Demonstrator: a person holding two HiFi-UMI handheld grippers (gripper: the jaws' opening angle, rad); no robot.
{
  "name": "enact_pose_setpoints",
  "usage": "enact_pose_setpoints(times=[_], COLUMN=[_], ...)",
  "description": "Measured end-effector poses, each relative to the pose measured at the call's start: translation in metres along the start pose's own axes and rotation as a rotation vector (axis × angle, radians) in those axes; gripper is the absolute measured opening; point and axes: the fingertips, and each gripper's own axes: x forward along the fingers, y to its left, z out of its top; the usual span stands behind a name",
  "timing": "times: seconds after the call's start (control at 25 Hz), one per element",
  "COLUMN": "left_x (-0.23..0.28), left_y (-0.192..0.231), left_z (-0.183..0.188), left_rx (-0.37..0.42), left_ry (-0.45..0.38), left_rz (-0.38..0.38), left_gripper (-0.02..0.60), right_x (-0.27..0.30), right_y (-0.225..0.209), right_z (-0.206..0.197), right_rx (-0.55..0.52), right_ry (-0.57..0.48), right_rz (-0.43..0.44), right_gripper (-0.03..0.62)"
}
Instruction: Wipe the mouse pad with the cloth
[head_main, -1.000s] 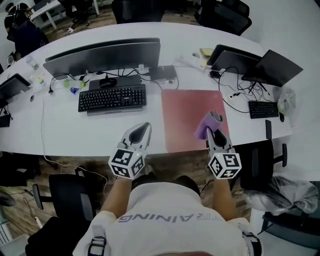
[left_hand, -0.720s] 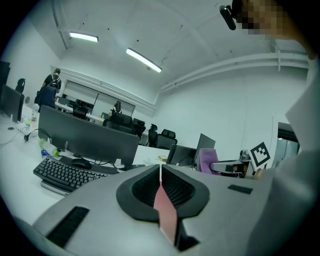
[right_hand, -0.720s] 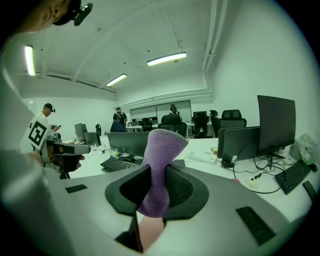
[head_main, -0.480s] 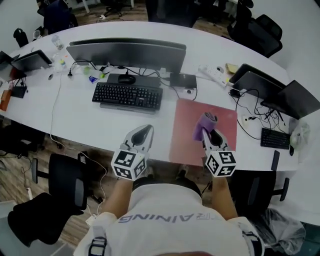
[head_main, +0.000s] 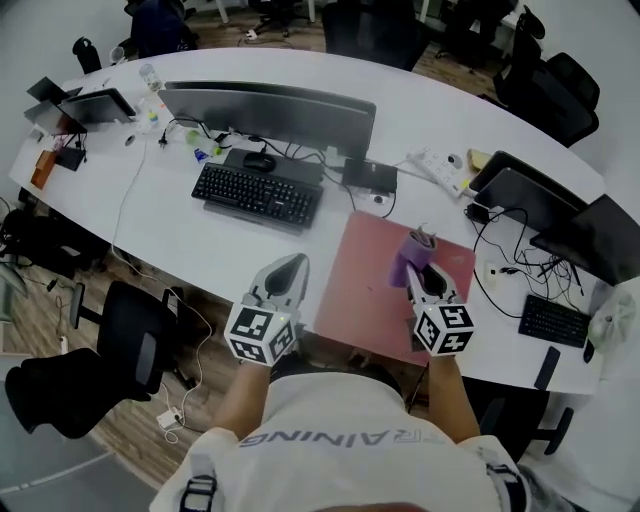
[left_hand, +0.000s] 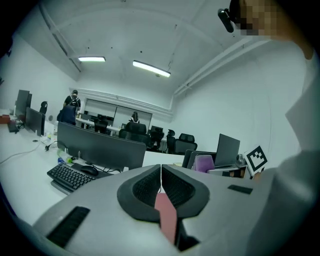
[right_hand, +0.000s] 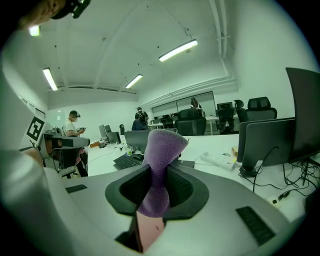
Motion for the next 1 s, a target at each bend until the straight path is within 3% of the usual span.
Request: enact_pose_setpoints(times=[0.36, 0.56, 0.88, 1.0], left_x=[-0.002, -0.002, -0.011, -0.011], left_y=[0.018, 0.046, 0.094, 0.105], left_z=[-0.004, -0.004, -0.011, -0.013], left_rx=[-0.01, -0.022, -0.033, -0.034], left_ry=[0.023, 0.032, 0.08, 0.098], left_rz=[0.011, -0.015, -0.045, -0.053], left_gripper=[0.032, 0.032, 0.032, 0.032], right_x=[0.062, 0.122, 0.224, 0.249], right_y=[0.016, 0.034, 0.04, 0.035], right_z=[-0.032, -0.058, -0.13, -0.157], right_rx=[0.065, 0.093, 0.101, 0.048], right_ry=[0.101, 0.196, 0.402, 0.471], right_rz=[0.054, 0.031, -0.034, -0.067], right_gripper=[0.098, 0.098, 0.098, 0.098])
